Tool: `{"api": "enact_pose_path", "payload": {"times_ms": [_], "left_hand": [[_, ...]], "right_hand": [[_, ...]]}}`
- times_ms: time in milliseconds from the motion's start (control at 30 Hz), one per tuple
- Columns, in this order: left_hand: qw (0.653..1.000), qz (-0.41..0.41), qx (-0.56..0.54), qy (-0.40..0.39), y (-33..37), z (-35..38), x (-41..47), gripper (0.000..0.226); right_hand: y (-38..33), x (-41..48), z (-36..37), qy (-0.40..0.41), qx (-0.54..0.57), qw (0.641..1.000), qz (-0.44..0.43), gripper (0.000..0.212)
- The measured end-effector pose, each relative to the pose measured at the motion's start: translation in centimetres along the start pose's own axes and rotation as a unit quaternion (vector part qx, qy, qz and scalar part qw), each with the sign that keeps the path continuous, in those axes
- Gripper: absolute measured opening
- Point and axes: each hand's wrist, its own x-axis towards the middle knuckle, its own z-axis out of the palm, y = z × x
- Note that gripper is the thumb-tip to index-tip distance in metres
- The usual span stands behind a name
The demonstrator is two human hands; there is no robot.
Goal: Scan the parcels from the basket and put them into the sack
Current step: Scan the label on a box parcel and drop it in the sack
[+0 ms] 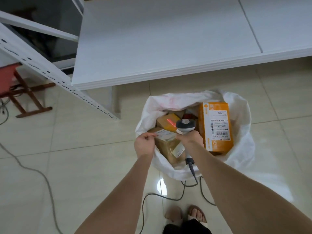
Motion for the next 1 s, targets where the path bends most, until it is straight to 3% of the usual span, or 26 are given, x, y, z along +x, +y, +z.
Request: {"api": "enact_pose_path", "payload": {"times_ms": [133, 267, 367, 533, 700, 900, 1000], "left_hand": [[0.999, -0.02, -0.002, -0.047, -0.7, 1.0, 0.6, 0.033], [0.998, -0.039, 0.045, -0.032, -1.0, 0.7, 1.0, 0.023], [0.991, -0.069, 0.092, -0.064, 0.1, 0.3, 0.7, 0.028], [0.967, -0.094, 0.196, -0.131, 5.3, -0.5, -2.5, 0.042], [0.958, -0.016, 0.221, -0.181, 14.1, -1.4, -7.6, 0.032], [0.939, 0.071, 0.242, -0.235, 23.9, -2.0, -14.0, 0.035], [0.926, 0.123, 0.253, -0.252, 27.7, -1.8, -18.0, 0.037]], "right_hand": [[0.6, 0.9, 1.5, -0.013, -0.028, 1.0, -0.001, 0.028], [1.7, 0.9, 1.5, -0.04, -0.029, 0.998, 0.033, 0.032], [1.4, 0.3, -0.6, -0.037, 0.01, 0.999, 0.025, 0.035], [0.1, -3.4, -5.7, -0.037, 0.075, 0.996, 0.012, 0.011], [-2.1, -9.2, -12.4, -0.061, 0.271, 0.96, 0.037, 0.016], [-3.0, -16.9, -21.4, -0.067, 0.352, 0.933, 0.016, 0.014], [-2.3, -21.0, -25.4, -0.047, 0.441, 0.896, -0.003, 0.013]]}}
